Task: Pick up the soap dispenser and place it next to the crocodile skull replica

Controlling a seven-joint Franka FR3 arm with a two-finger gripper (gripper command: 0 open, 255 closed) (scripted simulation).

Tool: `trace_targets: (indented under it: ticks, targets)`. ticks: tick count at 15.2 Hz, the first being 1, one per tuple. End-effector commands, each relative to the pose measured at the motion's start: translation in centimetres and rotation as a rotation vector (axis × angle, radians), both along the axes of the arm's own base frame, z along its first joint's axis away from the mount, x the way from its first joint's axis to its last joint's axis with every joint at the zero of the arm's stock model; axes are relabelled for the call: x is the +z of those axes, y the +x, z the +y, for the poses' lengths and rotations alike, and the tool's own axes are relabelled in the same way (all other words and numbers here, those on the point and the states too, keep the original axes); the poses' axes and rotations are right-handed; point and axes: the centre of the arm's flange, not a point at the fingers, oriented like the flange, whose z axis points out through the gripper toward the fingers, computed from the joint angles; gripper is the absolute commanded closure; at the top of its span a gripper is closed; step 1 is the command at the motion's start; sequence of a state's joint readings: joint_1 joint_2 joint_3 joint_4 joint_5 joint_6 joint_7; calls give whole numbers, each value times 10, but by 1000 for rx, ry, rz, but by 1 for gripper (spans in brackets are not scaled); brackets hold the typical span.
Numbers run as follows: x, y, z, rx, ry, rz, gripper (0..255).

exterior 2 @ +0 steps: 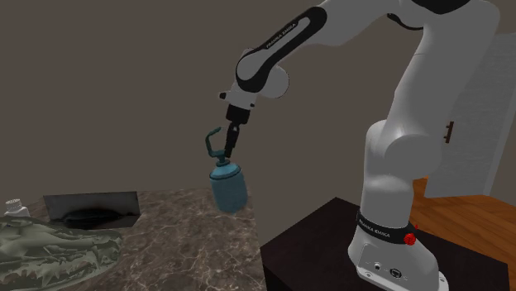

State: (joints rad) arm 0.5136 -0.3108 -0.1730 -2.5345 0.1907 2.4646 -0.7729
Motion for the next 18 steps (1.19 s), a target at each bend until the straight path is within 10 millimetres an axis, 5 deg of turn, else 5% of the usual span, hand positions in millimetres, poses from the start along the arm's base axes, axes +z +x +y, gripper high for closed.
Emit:
trace_targets:
  ticks: [1,18]
  targets:
    - [11,-1,0,0,0,-1,255]
    - [100,-1,0,0,0,-1,255]
